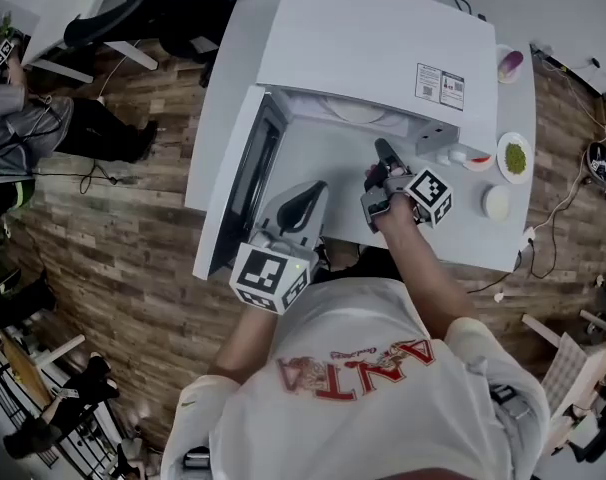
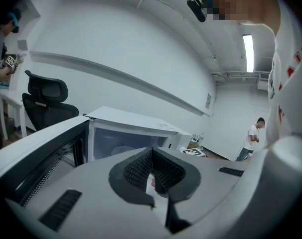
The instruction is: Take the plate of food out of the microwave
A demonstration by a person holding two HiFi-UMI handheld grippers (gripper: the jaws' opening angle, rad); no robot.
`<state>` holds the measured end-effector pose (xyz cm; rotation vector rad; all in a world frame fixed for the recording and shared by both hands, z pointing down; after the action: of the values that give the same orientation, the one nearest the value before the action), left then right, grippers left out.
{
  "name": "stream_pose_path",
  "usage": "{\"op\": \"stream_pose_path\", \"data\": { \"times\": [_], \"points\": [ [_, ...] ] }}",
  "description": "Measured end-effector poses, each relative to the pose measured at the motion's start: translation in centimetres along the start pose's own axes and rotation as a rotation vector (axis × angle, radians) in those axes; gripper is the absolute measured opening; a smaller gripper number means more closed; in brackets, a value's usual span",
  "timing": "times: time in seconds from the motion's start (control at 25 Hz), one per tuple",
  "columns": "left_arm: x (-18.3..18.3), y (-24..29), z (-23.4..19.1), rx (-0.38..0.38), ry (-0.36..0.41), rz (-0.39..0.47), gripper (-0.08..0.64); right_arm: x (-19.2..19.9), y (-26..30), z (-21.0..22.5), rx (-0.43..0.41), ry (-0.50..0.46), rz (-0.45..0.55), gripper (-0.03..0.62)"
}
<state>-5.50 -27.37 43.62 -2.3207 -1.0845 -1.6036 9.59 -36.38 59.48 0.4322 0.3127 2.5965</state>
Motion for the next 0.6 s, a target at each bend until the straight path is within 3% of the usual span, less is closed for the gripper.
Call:
{"op": "stream_pose_path", "data": {
  "times": [0.2, 0.6],
  "points": [
    [0.3, 0.7, -0.3, 0.006, -0.023, -0.013, 0.009, -0.4, 2.8, 0.8, 0.014, 0.061, 0.045, 0.049],
    [0.8, 0.8, -1.5, -0.02, -0.038, -0.025, 0.009, -0.2, 6.1, 1.5, 0.061, 0.021, 0.026, 0.049]
  ]
}}
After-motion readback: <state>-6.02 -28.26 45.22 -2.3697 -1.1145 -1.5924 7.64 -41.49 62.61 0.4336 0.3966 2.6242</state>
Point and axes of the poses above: the fingertips, and each gripper's own axes: y forward along the fingers, z to its right, x out of its underside, the point moved 2 cm from there along -y, backward along the fingers, and after that the axes turned 9 degrees about -y, right-handed, at the moved point
